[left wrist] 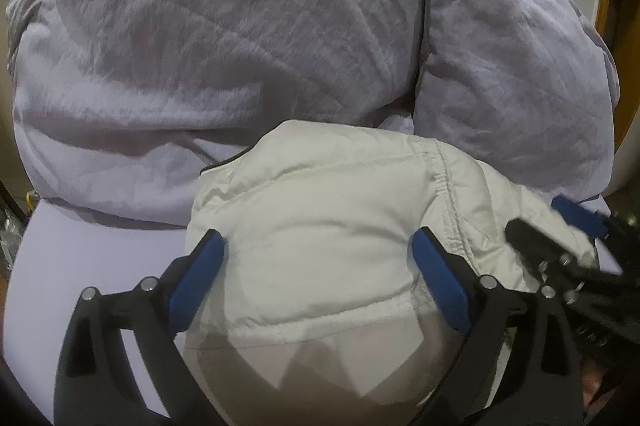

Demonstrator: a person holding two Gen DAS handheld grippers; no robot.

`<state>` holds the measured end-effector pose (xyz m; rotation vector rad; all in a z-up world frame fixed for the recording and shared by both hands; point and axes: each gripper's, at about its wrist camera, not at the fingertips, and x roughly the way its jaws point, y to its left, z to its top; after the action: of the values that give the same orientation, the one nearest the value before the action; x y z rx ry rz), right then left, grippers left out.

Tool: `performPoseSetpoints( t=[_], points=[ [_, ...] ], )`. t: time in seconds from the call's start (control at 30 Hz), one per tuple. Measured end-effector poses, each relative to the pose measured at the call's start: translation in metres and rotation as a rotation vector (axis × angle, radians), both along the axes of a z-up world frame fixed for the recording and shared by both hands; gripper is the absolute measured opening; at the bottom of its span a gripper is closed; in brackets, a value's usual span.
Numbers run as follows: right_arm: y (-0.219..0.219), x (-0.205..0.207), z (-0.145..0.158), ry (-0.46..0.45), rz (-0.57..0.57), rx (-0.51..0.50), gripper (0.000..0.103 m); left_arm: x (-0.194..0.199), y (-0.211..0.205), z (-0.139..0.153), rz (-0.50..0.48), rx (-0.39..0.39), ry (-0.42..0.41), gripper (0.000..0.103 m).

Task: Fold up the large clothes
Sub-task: 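Press the jacket bundle down against the pillows with both open grippers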

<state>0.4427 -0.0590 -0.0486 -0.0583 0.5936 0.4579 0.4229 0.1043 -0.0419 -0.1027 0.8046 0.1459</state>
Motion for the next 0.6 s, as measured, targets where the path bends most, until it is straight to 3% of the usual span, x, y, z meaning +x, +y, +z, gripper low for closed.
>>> performPoseSetpoints(
  t=[0.6],
  points=[
    [-0.003, 0.005, -0.026, -0.004, 0.006, 0.054, 0.081, 0.0, -0.001, -0.015, 0.012, -0.002, -0.028, 0.101]
  ],
)
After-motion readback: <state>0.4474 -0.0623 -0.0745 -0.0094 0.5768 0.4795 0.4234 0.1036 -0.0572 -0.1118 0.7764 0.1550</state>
